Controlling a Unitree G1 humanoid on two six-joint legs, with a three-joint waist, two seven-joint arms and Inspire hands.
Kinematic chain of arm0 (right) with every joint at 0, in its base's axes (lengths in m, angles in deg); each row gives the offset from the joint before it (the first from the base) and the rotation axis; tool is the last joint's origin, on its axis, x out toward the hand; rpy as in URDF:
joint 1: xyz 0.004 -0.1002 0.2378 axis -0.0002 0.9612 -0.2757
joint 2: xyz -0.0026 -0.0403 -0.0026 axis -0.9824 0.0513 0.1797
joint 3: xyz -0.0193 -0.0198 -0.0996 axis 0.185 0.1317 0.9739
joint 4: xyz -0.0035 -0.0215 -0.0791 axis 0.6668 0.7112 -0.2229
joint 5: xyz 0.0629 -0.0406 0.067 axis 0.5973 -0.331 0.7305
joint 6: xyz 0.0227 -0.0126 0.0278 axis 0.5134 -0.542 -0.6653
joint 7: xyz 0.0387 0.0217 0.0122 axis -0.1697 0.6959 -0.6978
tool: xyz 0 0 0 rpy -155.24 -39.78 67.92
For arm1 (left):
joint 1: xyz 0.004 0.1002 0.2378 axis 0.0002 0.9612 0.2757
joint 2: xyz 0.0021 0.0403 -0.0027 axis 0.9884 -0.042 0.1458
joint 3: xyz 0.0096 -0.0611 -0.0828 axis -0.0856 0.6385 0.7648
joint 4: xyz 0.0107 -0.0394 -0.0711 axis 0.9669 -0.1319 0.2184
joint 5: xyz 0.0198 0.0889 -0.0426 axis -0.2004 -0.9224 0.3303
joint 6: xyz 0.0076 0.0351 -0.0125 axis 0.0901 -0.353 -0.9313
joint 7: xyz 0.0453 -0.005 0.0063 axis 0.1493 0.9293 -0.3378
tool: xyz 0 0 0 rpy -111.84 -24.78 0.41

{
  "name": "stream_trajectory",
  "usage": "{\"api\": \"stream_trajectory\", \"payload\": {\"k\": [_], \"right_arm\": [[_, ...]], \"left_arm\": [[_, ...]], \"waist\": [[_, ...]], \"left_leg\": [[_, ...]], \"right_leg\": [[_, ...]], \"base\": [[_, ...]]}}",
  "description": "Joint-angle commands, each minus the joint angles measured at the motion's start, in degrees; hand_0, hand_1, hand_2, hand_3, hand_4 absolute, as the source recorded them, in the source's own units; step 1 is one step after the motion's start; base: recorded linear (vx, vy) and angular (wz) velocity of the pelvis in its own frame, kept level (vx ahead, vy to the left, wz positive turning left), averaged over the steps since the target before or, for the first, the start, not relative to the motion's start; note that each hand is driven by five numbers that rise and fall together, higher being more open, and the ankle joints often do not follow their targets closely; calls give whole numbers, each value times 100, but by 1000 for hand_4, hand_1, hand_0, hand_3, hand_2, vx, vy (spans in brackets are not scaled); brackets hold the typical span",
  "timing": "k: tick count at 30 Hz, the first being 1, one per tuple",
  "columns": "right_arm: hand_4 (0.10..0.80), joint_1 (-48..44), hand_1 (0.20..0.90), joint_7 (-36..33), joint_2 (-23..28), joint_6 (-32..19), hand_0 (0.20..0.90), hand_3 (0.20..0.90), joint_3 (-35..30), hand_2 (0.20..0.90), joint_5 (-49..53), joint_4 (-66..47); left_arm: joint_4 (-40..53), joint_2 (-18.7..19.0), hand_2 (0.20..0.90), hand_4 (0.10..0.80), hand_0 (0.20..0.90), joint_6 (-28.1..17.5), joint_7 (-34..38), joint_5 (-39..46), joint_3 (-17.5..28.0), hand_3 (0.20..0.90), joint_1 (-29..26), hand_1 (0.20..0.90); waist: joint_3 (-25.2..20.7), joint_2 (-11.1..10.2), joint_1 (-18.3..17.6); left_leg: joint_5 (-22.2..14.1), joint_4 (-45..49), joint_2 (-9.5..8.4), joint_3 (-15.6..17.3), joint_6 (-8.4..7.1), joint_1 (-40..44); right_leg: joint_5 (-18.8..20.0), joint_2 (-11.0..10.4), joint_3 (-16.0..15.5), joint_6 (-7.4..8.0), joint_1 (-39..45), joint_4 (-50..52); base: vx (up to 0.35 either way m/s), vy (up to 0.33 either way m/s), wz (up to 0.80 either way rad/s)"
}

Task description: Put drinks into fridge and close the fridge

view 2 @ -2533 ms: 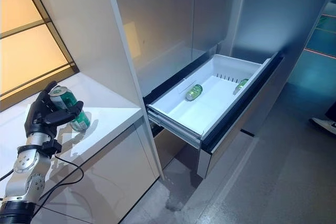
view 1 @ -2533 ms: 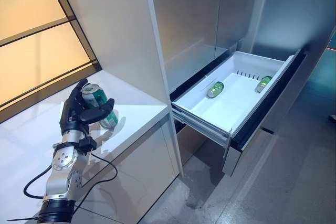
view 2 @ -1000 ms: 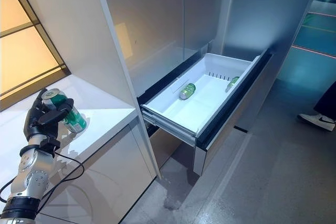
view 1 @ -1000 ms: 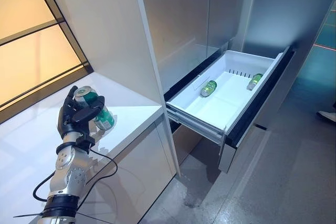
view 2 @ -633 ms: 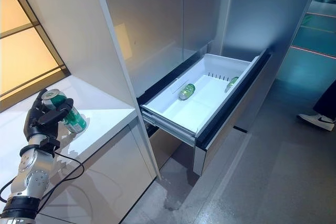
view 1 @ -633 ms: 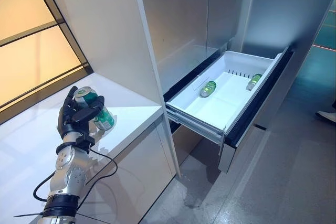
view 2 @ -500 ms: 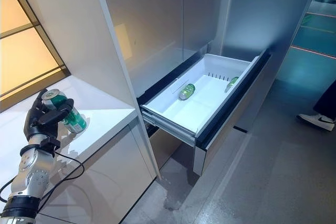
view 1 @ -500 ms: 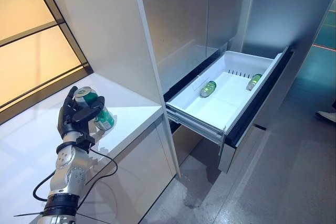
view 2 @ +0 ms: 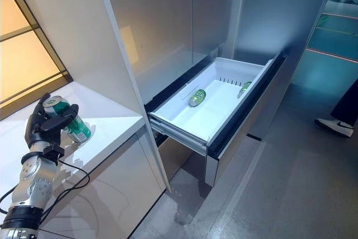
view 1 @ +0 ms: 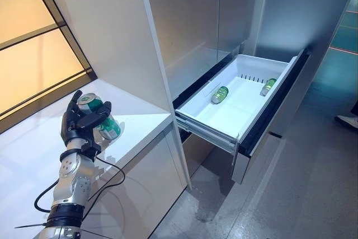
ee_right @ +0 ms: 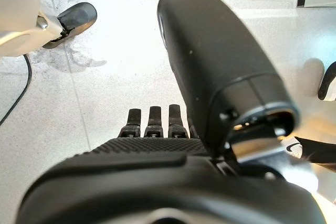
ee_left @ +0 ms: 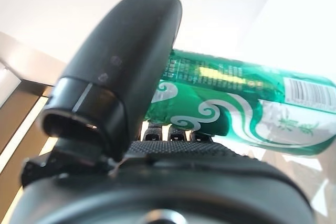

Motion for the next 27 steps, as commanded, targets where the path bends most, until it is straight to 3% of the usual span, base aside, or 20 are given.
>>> {"api": "stream_trajectory", "payload": {"k": [1,8,9,10,11,27], "right_arm": [[800,-377,900,-242,75,-335,900,900,-87,900,57,146],[800,-385,900,-250,69,-343,900,900,-74,900,68,138],[800,-387,900,-251,70,-340,900,900,-73,900,68,137],[800,-390,900,-251,74,-345,900,900,-72,900,67,142],[800,-390,900,-259,69,-351,900,900,-63,900,72,140],[800,-412,900,-262,67,-525,900,900,-49,900,23,116]], "left_arm": [[-78,736,900,800,900,-464,-2,-276,205,900,-1180,900],[-144,775,900,800,900,-347,-55,-358,178,900,-1208,900],[-145,782,815,701,815,-324,-81,-358,170,801,-1207,815],[-165,792,521,358,521,-299,-113,-373,159,458,-1211,521],[-164,798,300,100,300,-282,-129,-380,140,200,-1221,300],[-133,947,300,100,300,-67,-450,-497,-73,200,-1348,300]], "waist": [[-154,-102,-89],[-150,-96,-95],[-149,-96,-94],[-149,-94,-98],[-152,-94,-100],[-143,-82,-133]], "left_leg": [[-641,263,-444,-9,174,-21],[-639,265,-446,-9,173,-24],[-639,266,-447,-8,173,-24],[-641,265,-446,-3,174,-18],[-643,263,-447,-1,175,-14],[-643,285,-453,18,184,-22]], "right_leg": [[-940,13,205,250,-145,869],[-941,10,212,253,-154,879],[-941,9,211,252,-154,880],[-940,10,211,252,-153,881],[-940,11,213,251,-149,877],[-910,22,270,259,-158,860]], "base": [[0,0,0],[0,0,0],[0,0,0],[0,0,0],[0,0,0],[0,0,0]]}}
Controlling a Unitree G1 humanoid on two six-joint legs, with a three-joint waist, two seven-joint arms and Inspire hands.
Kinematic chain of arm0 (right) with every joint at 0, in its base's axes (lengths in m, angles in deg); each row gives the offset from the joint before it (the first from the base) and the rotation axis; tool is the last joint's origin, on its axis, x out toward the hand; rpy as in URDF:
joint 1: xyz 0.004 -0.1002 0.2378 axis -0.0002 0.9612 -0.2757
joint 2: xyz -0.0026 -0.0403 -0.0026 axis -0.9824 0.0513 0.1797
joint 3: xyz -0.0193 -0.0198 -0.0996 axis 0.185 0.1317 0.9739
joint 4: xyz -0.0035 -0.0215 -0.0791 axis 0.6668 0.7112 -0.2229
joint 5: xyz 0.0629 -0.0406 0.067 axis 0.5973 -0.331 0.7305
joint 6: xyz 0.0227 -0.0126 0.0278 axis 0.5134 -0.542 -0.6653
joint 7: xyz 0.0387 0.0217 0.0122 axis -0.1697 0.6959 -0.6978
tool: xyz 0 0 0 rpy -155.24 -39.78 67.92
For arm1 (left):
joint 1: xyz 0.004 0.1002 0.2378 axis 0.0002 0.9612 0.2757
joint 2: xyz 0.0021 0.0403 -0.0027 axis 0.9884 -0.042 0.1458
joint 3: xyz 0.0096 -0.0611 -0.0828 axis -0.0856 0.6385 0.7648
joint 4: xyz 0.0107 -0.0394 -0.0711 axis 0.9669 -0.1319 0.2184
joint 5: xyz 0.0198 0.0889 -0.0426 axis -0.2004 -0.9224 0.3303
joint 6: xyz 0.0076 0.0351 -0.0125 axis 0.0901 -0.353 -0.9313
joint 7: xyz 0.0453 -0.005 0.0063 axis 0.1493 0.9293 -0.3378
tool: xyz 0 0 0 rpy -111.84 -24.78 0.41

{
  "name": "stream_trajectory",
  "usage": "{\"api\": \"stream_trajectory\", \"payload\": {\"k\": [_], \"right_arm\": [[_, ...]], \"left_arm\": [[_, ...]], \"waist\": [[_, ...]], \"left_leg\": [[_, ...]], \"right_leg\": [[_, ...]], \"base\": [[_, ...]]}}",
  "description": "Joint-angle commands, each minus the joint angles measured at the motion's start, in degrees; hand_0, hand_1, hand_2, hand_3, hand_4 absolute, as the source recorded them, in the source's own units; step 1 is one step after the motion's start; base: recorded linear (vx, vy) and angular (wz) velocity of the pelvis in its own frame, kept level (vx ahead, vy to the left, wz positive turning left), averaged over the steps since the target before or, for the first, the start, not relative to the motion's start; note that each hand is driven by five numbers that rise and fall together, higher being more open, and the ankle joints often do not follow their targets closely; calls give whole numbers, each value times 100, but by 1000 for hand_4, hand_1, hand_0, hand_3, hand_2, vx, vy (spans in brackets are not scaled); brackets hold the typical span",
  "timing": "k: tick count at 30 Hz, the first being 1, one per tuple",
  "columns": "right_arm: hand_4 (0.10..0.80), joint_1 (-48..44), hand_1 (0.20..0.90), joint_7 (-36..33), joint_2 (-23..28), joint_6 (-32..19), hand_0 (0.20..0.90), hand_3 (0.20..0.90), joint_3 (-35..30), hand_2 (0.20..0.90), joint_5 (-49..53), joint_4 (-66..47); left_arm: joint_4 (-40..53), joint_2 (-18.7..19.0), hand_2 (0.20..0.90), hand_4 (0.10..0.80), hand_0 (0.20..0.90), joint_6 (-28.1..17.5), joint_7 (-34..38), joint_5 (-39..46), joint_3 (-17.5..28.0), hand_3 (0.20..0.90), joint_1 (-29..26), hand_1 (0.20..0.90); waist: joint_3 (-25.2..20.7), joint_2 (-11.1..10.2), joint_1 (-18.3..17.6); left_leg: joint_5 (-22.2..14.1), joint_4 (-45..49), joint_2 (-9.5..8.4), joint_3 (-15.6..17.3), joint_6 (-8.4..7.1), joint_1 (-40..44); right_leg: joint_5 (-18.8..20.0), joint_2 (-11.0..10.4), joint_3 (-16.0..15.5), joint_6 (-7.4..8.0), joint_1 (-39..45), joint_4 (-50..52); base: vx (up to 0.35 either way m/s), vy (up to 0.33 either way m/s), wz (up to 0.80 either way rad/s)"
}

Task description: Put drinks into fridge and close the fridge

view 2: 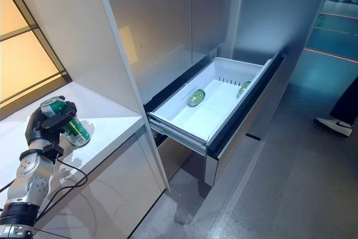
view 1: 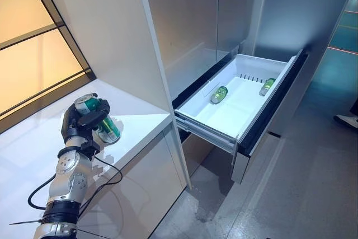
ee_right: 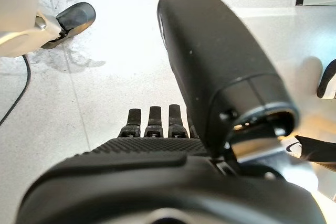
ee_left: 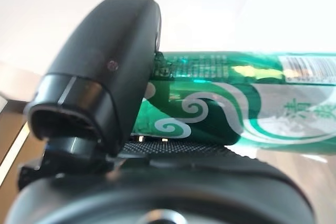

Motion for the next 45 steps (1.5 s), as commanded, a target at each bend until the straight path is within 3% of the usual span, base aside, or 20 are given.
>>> {"api": "stream_trajectory", "payload": {"k": [1,7,11,15,16,17,20,24,29,35,38,45], "right_arm": [[800,-414,900,-302,63,-487,900,900,-42,900,-31,109],[800,-553,900,-860,96,-745,900,900,153,900,-1036,-107],[800,-818,900,-1733,212,-277,900,900,720,900,-2430,-700],[800,-1042,900,-1882,311,142,900,900,1244,900,-3079,-1355],[800,-1128,900,4476,324,230,900,900,2142,900,-2684,-1626],[800,-1146,900,3723,280,-12,900,900,2854,900,-2620,-2017],[800,-766,900,3712,233,-1,900,900,3235,900,-2451,-3389],[800,-206,900,4517,676,271,900,900,3085,900,-1964,-5589],[800,-346,900,5307,1234,663,900,900,2724,900,-894,-7110],[800,-786,900,5424,1717,969,900,900,2537,900,-346,-7972],[800,-957,900,5388,1808,958,900,900,2462,900,-175,-8243],[800,-1659,900,5169,2028,1531,900,900,2217,900,805,-8961]], "left_arm": [[98,708,300,100,300,-460,-234,-97,-50,200,-1171,300],[938,671,300,100,300,-452,-662,660,-244,200,-1328,300],[1806,552,300,100,300,-439,-986,1356,-499,200,-1515,300],[2237,449,300,100,300,-626,-1443,1710,-795,200,-1605,300],[2403,467,300,100,300,-663,-1594,1852,-934,200,-1663,300],[2639,452,300,100,300,-653,-1659,1868,-1037,200,-1709,300],[3230,448,300,100,300,-685,-1835,1754,-1139,200,-1533,300],[3640,645,300,100,300,-1000,-2524,1738,-883,200,-880,300],[3569,608,300,100,300,-1439,-3346,1645,-848,200,-419,300],[3526,510,300,100,300,-1614,-3830,1508,-940,200,-167,300],[3517,507,300,100,300,-1545,-3936,1483,-937,200,-137,300],[3394,595,300,100,300,-1257,-4063,1528,-1020,200,-337,300]], "waist": [[-147,-79,-118],[-149,-99,-73],[-122,-141,8],[-103,-180,60],[-87,-218,137],[-98,-257,177],[-122,-320,159],[-79,-411,-2],[4,-475,-80],[24,-516,-65],[26,-528,-64],[47,-570,-77]], "left_leg": [[-640,285,-450,-3,179,-29],[-631,296,-447,-21,187,-51],[-630,339,-439,-54,184,-89],[-631,369,-439,-90,181,-104],[-627,367,-446,-133,170,-112],[-613,357,-439,-161,155,-126],[-596,344,-429,-111,134,-131],[-543,274,-401,-13,110,-75],[-452,221,-379,33,104,-53],[-409,200,-366,40,120,-69],[-401,199,-361,41,129,-73],[-398,211,-356,20,146,-78]], "right_leg": [[-913,23,246,256,-147,856],[-894,27,247,254,-151,843],[-880,13,223,246,-159,859],[-883,8,200,229,-159,882],[-892,3,164,216,-141,864],[-922,-1,104,197,-131,868],[-971,-1,29,225,-153,919],[-926,60,78,260,-149,880],[-837,127,192,236,-149,830],[-781,145,228,193,-152,784],[-767,154,229,175,-155,782],[-733,168,232,141,-136,763]], "base": [[0,0,0],[0,0,0],[-19,-14,0],[-25,-22,-1],[-33,-46,-5],[-36,-51,-3],[-47,-45,3],[-46,-40,1],[-21,-16,-4],[-15,-11,-11],[0,0,0],[0,0,0]]}}
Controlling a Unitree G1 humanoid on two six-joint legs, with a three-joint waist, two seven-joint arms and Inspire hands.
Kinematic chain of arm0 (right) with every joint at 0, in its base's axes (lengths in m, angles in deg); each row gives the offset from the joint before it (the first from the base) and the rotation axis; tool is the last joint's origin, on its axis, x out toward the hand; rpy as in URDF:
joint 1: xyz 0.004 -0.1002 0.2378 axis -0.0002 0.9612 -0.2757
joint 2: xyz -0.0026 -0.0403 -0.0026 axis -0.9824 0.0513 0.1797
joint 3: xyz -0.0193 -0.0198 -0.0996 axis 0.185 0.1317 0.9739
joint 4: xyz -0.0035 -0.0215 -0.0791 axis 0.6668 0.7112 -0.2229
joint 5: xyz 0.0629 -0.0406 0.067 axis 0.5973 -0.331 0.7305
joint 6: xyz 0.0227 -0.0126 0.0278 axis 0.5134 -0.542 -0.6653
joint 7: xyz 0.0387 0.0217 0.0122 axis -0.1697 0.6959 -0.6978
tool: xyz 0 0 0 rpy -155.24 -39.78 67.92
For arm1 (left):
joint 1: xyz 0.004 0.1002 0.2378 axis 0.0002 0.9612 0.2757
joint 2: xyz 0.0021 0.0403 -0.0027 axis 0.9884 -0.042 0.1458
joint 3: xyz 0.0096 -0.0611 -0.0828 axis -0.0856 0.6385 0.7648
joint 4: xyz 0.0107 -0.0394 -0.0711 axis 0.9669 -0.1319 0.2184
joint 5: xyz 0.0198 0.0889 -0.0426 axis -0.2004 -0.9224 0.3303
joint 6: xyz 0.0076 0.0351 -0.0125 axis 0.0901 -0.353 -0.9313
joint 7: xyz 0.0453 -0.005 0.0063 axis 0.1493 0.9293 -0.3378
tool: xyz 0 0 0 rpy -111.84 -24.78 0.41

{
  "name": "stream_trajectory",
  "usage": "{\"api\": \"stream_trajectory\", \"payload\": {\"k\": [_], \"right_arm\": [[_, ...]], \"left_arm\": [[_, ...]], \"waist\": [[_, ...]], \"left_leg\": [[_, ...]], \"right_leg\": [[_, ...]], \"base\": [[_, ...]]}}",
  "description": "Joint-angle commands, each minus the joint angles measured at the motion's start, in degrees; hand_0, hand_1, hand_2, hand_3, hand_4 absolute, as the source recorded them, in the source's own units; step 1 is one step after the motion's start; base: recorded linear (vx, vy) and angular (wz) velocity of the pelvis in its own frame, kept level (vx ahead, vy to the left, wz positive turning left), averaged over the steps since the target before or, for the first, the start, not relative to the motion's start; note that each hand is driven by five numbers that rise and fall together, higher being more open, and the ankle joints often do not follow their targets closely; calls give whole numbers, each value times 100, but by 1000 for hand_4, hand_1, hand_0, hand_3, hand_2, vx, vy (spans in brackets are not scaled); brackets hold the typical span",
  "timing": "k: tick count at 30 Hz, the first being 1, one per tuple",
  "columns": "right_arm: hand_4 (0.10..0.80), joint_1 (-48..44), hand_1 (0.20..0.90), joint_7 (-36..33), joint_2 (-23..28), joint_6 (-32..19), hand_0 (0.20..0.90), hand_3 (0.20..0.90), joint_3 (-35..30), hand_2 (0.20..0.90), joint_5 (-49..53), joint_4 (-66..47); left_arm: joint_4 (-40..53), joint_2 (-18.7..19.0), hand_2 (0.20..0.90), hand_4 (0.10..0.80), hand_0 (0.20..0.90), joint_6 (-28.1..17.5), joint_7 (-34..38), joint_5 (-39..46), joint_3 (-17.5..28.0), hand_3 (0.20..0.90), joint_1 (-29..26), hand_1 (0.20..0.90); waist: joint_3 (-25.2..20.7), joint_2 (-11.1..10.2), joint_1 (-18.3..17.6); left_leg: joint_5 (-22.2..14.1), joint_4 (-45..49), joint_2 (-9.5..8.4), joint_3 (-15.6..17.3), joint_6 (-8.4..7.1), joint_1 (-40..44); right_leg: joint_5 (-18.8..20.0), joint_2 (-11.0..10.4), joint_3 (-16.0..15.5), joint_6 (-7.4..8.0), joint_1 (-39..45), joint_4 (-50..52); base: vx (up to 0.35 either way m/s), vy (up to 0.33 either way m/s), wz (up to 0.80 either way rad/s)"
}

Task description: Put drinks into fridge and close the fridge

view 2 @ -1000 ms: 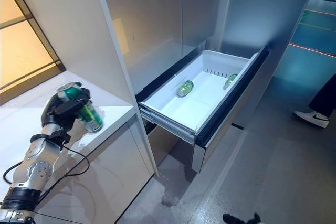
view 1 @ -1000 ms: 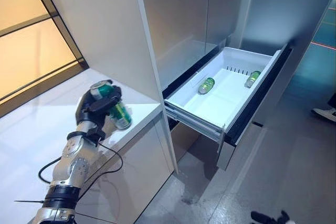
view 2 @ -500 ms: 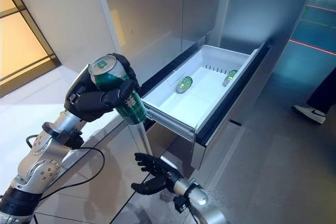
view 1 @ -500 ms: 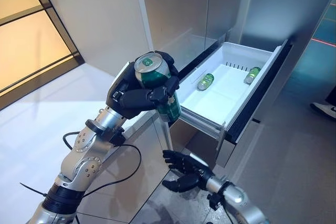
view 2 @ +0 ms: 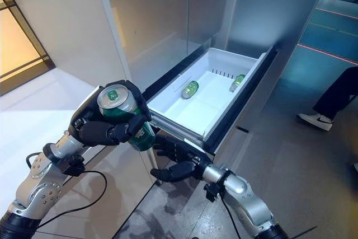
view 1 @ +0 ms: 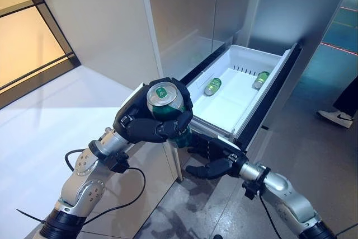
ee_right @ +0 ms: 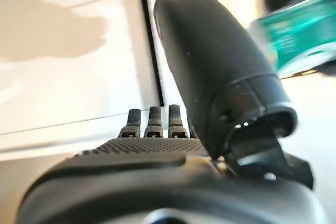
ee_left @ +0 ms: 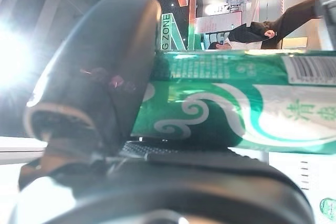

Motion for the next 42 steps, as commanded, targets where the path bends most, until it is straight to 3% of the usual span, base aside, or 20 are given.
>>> {"api": "stream_trajectory", "payload": {"k": [1,8,20,27,37,38,39,40,41,42], "right_arm": [[800,-969,900,-14,-39,-77,900,900,-269,900,867,-789],[800,-1664,900,-142,197,179,900,900,-152,900,1231,-967],[800,-2635,900,-194,274,722,900,900,382,900,1826,-1001],[800,-3136,900,-241,295,1167,900,900,827,900,2458,-845],[800,-3302,900,-850,-130,1266,900,900,1137,900,3361,-484],[762,-3302,867,-903,-192,1217,867,862,1147,867,3442,-454],[377,-3295,538,-995,-278,1124,538,477,1157,538,3524,-436],[147,-3296,340,-1024,-319,1110,340,247,1152,340,3540,-425],[100,-3302,300,-1120,-419,1029,300,200,1147,300,3587,-403],[100,-3287,300,-1180,-494,971,300,200,1142,300,3577,-393]], "left_arm": [[8,154,300,100,300,-622,-137,408,469,200,-924,300],[-40,401,300,100,300,-288,21,625,199,200,-1448,300],[-259,507,300,100,300,130,370,754,-372,200,-2264,300],[-462,605,300,100,300,188,546,1034,-725,200,-2723,300],[-407,386,300,100,300,11,710,1420,-1103,200,-3061,300],[-398,341,300,100,300,-6,730,1427,-1128,200,-3071,300],[-378,300,300,100,300,-7,775,1430,-1145,200,-3094,300],[-384,274,300,100,300,-10,784,1422,-1148,200,-3100,300],[-392,225,300,100,300,-12,810,1430,-1169,200,-3122,300],[-394,179,300,100,300,-10,842,1389,-1178,200,-3129,300]], "waist": [[-327,-186,-88],[-354,-217,-86],[-411,-248,-98],[-450,-265,-98],[-474,-274,-102],[-475,-272,-103],[-471,-269,-105],[-471,-268,-106],[-467,-265,-110],[-464,-264,-113]], "left_leg": [[-386,186,-319,-125,127,-93],[-322,222,-321,-128,117,-178],[-307,211,-339,-159,116,-169],[-286,204,-350,-172,111,-164],[-285,191,-361,-174,135,-141],[-284,187,-362,-174,139,-136],[-284,187,-359,-172,137,-138],[-284,185,-359,-173,139,-136],[-288,189,-361,-173,144,-135],[-293,191,-364,-174,148,-134]], "right_leg": [[-837,124,46,146,-64,729],[-758,123,11,122,-106,711],[-725,136,-3,114,-76,677],[-704,124,-19,120,-56,657],[-684,124,-23,120,-43,644],[-682,126,-22,118,-43,643],[-682,124,-21,119,-47,644],[-681,124,-18,119,-48,645],[-680,124,-11,119,-49,646],[-681,124,-6,120,-49,646]], "base": [[0,0,0],[-20,-7,0],[0,0,0],[0,0,0],[0,0,0],[0,0,0],[0,0,0],[0,0,0],[0,0,0],[0,0,0]]}}
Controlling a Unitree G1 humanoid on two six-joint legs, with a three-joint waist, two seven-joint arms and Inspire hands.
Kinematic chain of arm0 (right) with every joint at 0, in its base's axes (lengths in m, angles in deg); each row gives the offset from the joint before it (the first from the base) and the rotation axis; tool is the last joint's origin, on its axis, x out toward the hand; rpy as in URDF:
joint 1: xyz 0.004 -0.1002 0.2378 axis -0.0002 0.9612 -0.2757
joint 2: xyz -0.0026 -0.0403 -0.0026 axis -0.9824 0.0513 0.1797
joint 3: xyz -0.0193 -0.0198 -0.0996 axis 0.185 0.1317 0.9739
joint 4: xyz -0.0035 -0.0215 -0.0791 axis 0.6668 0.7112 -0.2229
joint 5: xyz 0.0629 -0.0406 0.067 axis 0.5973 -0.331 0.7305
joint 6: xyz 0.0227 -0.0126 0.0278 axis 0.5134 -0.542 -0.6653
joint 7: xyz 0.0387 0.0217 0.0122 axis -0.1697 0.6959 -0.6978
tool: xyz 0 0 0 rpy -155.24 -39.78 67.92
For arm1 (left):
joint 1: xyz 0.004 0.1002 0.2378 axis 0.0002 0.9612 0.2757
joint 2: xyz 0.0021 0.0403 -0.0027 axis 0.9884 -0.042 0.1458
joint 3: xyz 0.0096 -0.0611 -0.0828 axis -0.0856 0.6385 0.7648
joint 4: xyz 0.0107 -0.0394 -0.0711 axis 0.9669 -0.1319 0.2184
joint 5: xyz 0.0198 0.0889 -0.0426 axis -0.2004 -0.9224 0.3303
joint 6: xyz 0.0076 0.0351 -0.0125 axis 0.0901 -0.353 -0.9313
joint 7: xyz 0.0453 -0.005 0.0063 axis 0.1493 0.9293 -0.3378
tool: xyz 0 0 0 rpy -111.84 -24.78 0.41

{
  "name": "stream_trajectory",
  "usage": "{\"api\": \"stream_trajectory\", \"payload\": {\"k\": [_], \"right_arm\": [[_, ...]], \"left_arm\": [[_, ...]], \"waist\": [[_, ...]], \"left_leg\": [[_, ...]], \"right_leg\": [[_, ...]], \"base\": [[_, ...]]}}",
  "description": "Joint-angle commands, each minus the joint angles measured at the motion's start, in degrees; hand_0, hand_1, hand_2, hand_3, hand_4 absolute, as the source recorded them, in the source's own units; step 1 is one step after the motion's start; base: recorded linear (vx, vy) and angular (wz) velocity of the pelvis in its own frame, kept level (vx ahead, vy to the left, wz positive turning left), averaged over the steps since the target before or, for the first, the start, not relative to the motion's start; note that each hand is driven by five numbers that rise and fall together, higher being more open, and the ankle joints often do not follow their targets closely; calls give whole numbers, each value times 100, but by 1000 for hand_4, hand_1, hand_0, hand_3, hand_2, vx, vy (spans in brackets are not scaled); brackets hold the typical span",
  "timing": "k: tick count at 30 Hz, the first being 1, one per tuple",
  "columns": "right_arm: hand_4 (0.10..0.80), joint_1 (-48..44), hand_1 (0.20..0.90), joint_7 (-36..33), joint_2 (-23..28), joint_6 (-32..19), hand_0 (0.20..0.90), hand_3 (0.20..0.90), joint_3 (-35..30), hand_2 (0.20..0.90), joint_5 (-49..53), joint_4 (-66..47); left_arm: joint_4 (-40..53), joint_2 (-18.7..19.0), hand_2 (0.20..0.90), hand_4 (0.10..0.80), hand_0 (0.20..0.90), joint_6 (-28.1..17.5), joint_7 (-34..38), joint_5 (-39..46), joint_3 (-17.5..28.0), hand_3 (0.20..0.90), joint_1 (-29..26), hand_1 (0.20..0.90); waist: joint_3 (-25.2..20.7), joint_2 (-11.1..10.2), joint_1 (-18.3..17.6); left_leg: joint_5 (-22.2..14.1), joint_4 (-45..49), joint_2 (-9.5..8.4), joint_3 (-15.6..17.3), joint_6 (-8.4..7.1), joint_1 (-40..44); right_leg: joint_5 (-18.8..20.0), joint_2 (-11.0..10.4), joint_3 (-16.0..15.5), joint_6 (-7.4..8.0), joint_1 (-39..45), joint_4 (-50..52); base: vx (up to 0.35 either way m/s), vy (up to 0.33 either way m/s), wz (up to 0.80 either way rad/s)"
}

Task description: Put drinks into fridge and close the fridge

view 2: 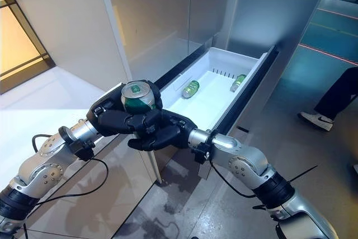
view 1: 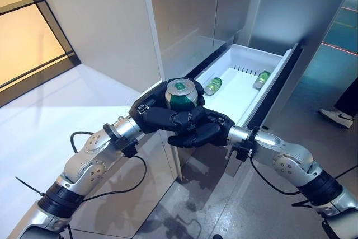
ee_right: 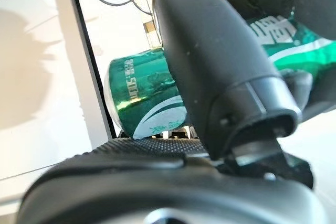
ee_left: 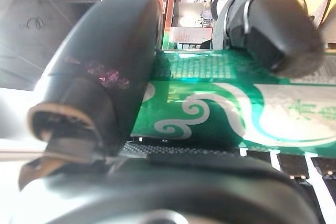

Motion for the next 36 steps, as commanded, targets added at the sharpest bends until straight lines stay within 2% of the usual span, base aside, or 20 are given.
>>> {"api": "stream_trajectory", "payload": {"k": [1,5,11,21,22,23,24,27,29,32,36], "right_arm": [[100,-903,300,-65,-1217,-684,300,200,216,300,945,-407],[100,-878,300,-330,-1330,-723,300,200,158,300,903,-384],[100,-887,300,-370,-1250,-682,300,200,89,300,581,-320],[100,-1284,300,-366,-497,-359,300,200,-65,300,323,-172],[100,-1357,300,-336,-363,-367,300,200,-149,300,248,-141],[100,-1357,300,-336,-363,-367,300,200,-149,300,248,-141],[100,-1446,300,-364,-180,-455,300,200,-237,300,156,-102],[100,-1548,300,-432,-44,-561,300,200,-351,300,10,10],[100,-1679,300,-533,74,-683,300,200,-456,300,-219,182],[100,-1939,300,-686,278,-843,300,200,-689,300,-752,595],[100,-2268,300,-949,455,-943,300,200,-898,300,-1159,1152]], "left_arm": [[109,-645,300,100,300,-876,59,564,-135,200,-1837,300],[132,-746,300,100,300,-806,237,357,-178,200,-1851,300],[76,-760,300,100,300,-701,234,178,-197,200,-1816,300],[99,-468,300,100,300,-812,203,114,-179,200,-1838,300],[112,-413,549,391,549,-877,194,20,-152,491,-1825,549],[112,-413,549,391,549,-877,194,20,-152,491,-1825,549],[121,-341,900,800,900,-1020,258,-125,-127,900,-1818,900],[108,-262,900,800,900,-1186,329,-209,-69,900,-1828,900],[70,-178,900,800,900,-1466,519,-402,-6,900,-1878,900],[-14,-43,900,800,900,-2031,1102,-1126,121,900,-2033,900],[-124,47,900,800,900,-2367,1466,-1723,273,900,-2195,900]], "waist": [[-453,-214,-113],[-444,-213,-126],[-447,-216,-133],[-481,-273,-165],[-490,-285,-169],[-490,-285,-169],[-498,-302,-172],[-509,-322,-174],[-521,-339,-173],[-541,-380,-168],[-566,-429,-147]], "left_leg": [[-299,193,-348,-163,150,-123],[-313,216,-357,-147,168,-135],[-337,239,-370,-147,192,-134],[-358,225,-382,-138,199,-113],[-363,218,-381,-132,198,-109],[-363,218,-381,-132,198,-109],[-368,210,-375,-125,197,-98],[-375,207,-371,-122,197,-95],[-380,203,-368,-123,200,-89],[-389,205,-371,-133,205,-94],[-410,213,-370,-162,208,-92]], "right_leg": [[-697,125,8,121,-44,645],[-694,117,14,127,-59,652],[-693,108,31,134,-70,666],[-669,101,66,147,-77,656],[-664,101,66,151,-77,646],[-664,101,66,151,-77,646],[-656,97,61,160,-74,641],[-657,97,69,162,-74,643],[-658,100,71,161,-73,650],[-659,104,68,156,-83,666],[-674,114,51,145,-84,691]], "base": [[0,0,0],[0,0,0],[0,0,0],[0,0,0],[0,0,0],[0,0,0],[0,0,0],[0,0,0],[0,0,0],[0,0,0],[0,0,0]]}}
